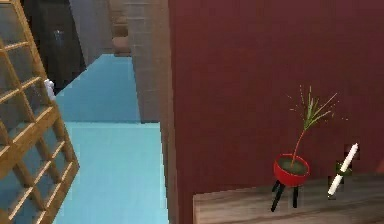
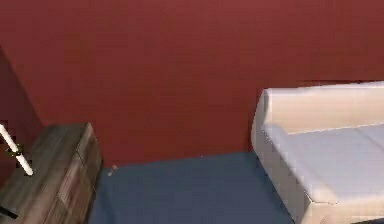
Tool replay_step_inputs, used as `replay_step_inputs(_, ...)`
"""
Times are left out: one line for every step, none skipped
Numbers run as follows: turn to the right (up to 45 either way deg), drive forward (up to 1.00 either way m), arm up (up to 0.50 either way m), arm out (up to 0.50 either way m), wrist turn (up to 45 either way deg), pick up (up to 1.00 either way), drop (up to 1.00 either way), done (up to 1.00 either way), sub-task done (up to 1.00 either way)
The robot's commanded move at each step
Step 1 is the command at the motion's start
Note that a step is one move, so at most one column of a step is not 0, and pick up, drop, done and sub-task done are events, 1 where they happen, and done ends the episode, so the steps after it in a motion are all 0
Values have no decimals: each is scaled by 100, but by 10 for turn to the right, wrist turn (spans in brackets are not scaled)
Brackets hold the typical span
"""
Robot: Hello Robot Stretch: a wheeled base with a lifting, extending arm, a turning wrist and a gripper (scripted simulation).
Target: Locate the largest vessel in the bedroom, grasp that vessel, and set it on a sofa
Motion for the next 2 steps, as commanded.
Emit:
replay_step_inputs(-300,0,0,0,0,0,0,0,0)
replay_step_inputs(0,80,0,0,0,0,0,0,0)
